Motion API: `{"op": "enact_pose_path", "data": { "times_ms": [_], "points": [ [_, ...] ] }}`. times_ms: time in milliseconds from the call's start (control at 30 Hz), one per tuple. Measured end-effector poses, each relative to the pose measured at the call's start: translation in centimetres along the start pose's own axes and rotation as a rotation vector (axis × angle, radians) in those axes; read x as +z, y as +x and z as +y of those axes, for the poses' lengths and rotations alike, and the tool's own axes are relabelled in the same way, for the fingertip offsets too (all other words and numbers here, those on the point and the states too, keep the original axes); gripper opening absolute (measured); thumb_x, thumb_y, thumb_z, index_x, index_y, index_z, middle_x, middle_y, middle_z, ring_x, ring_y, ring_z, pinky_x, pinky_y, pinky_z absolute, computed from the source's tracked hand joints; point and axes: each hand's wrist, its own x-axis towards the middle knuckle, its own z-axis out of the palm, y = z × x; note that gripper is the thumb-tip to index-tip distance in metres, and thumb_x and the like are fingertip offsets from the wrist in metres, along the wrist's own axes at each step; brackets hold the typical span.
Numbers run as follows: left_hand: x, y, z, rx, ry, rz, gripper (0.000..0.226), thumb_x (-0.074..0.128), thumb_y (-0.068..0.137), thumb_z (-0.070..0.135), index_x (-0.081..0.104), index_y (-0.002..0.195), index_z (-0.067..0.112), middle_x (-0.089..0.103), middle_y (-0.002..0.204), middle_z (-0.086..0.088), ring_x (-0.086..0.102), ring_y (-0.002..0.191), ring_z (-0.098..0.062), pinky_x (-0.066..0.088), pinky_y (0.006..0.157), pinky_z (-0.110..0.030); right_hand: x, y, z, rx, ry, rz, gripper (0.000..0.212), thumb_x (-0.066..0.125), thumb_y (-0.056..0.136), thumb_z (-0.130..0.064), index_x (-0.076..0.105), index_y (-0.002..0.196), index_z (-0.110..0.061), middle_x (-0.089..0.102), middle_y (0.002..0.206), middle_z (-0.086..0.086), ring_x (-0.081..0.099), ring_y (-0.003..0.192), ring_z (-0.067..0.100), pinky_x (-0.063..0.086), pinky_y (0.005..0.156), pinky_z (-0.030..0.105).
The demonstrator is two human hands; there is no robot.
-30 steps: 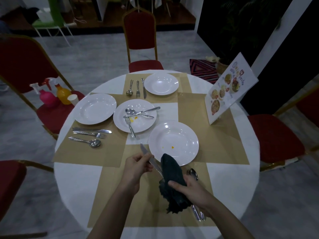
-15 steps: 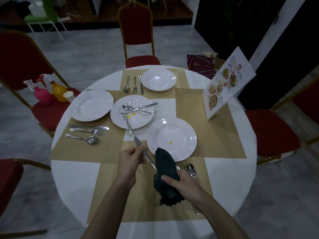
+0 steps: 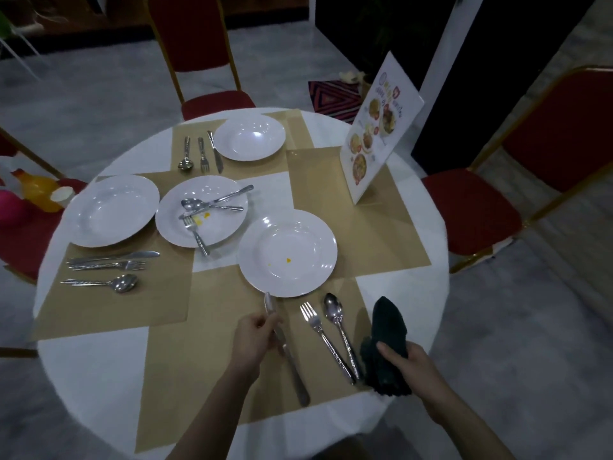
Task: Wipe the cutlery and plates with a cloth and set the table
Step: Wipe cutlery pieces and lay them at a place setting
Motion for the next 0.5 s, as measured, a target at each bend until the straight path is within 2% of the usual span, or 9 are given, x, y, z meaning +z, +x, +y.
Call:
{"op": "enact_pose_path", "data": {
  "times_ms": [67,133,267,400,500],
  "points": [
    [1.2,0.5,-0.4,-0.011,0.027,-0.024,0.031,0.063,0.089,0.014,0.059,0.078,-0.015,0.053,0.06,-0.013,0.053,0.056,-0.021,0.047,0.055,-0.034,-0.1,0.0,0.3,0.007,0.021,0.012,0.026,0.065,0.091,-0.024,0.068,0.109,-0.006,0.075,0.096,0.008,0.072,0.091,0.023,0.058,0.08,0.036],
    [2.1,0.8,-0.7,-0.017,0.052,-0.052,0.031,0.063,0.089,0.014,0.059,0.072,-0.012,0.053,0.057,-0.012,0.053,0.054,-0.022,0.047,0.057,-0.035,-0.2,-0.2,0.5,0.01,0.046,0.019,0.022,0.064,0.092,-0.022,0.068,0.108,-0.008,0.075,0.096,0.007,0.072,0.09,0.02,0.057,0.073,0.028],
    [3.5,0.5,-0.9,-0.012,0.068,-0.018,0.034,0.066,0.087,0.017,0.06,0.066,-0.008,0.056,0.052,-0.009,0.052,0.048,-0.018,0.046,0.054,-0.029,-0.3,-0.3,0.6,0.014,0.075,0.038,0.019,0.063,0.092,-0.022,0.067,0.107,-0.01,0.075,0.098,0.007,0.071,0.089,0.019,0.055,0.066,0.021],
    [3.6,-0.6,-1.1,0.013,0.082,-0.043,0.031,0.064,0.09,0.016,0.058,0.062,0.004,0.057,0.053,-0.01,0.055,0.049,-0.019,0.047,0.052,-0.028,-0.2,-0.2,0.6,0.014,0.088,0.034,0.02,0.062,0.093,-0.021,0.067,0.108,-0.01,0.074,0.098,0.007,0.071,0.09,0.019,0.057,0.073,0.025],
    [3.3,-1.2,-1.9,-0.012,0.102,-0.035,0.034,0.065,0.09,0.014,0.057,0.058,0.006,0.055,0.05,-0.009,0.054,0.048,-0.019,0.047,0.054,-0.031,-0.3,-0.1,0.7,0.011,0.093,0.01,0.024,0.061,0.093,-0.026,0.067,0.111,-0.012,0.074,0.101,0.006,0.07,0.094,0.019,0.057,0.082,0.032]
  ]
}}
